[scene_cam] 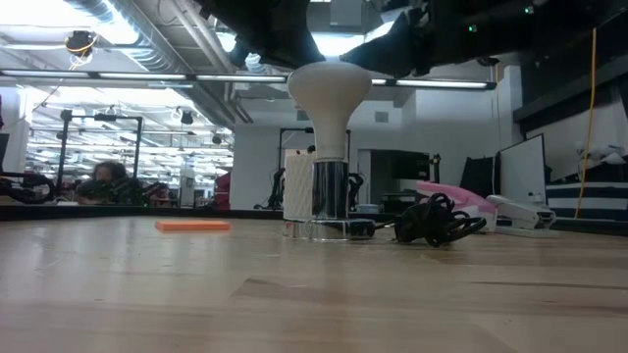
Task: Screw lightbulb
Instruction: Insert the lightbulb into the lamp
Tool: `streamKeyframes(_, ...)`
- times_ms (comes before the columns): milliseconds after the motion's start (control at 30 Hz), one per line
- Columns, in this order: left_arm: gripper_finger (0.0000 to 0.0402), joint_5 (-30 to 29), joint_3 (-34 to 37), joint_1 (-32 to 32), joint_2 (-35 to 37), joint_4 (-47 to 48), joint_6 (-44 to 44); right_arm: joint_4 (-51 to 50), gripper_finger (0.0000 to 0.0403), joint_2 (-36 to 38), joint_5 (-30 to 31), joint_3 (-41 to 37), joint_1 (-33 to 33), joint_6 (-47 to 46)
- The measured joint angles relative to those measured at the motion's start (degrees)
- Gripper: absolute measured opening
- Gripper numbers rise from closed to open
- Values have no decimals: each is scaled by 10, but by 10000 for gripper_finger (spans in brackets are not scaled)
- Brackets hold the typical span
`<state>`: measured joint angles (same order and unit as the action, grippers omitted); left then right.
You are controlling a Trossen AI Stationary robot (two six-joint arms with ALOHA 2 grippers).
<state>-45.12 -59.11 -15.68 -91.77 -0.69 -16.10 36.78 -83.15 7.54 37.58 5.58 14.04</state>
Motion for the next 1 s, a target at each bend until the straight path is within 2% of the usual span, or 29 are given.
streamKeyframes(367,1,1,0,0,0,0,1,-57,9,1,20,11,0,-2)
streamKeyframes(667,1,9,2,-1,0,-50,76,-64,9,2,20,11,0,-9)
streamKeyframes(1000,1,-8,1,-16,23,-55,94,-66,9,1,20,11,0,-9)
